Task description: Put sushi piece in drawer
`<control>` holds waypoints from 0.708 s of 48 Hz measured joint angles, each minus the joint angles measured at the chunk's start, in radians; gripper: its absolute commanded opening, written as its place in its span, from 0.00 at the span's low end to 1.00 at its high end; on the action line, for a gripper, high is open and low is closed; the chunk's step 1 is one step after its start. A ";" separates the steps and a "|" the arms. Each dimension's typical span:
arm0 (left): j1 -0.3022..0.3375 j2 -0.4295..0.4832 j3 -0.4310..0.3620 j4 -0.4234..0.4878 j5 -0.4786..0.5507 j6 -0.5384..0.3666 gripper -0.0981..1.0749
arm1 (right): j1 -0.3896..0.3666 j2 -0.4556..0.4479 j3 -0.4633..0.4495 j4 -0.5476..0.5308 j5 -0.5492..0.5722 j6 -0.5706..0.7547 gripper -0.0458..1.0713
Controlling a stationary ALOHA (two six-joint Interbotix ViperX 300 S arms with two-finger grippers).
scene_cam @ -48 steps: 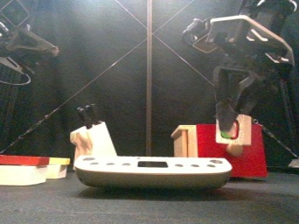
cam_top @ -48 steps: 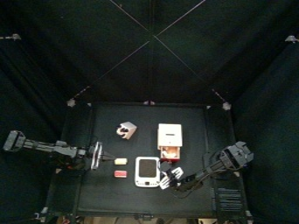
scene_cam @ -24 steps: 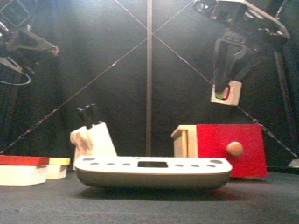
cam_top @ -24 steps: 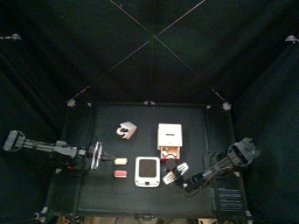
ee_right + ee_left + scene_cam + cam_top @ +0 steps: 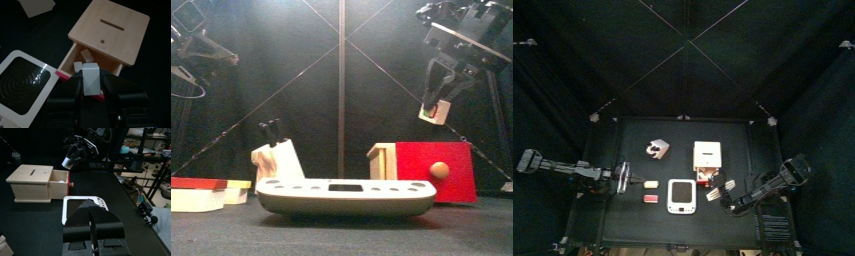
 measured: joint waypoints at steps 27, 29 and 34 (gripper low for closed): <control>0.000 0.000 0.002 0.000 0.002 0.000 0.06 | -0.041 -0.012 0.072 -0.097 -0.066 0.083 0.56; 0.002 0.000 0.002 0.000 0.000 0.000 0.06 | -0.043 -0.012 0.074 -0.098 -0.066 0.083 0.56; 0.002 0.000 0.002 0.000 0.002 0.002 0.06 | -0.043 -0.012 0.075 -0.100 -0.067 0.083 0.57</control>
